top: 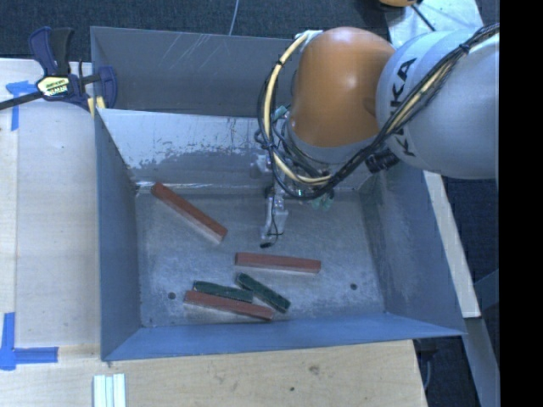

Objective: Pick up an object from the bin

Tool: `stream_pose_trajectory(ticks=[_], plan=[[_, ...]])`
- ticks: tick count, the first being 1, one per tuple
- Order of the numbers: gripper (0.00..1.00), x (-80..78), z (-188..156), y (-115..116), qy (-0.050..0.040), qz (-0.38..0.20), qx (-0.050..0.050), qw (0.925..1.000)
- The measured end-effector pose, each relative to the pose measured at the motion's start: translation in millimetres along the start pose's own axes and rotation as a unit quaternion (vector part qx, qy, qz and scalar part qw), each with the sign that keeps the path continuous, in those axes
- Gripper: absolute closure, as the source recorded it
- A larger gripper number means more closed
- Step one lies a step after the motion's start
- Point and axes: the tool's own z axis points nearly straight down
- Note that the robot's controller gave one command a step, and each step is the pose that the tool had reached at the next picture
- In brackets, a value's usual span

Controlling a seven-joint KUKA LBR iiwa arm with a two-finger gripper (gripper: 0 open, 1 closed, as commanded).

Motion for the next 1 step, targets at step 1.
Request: stream_pose_trajectory(ticks=[1], plan=[[0.0,-1.6,-4.7,-0.1,-0.0041,0.001,-0.001,1.0]])
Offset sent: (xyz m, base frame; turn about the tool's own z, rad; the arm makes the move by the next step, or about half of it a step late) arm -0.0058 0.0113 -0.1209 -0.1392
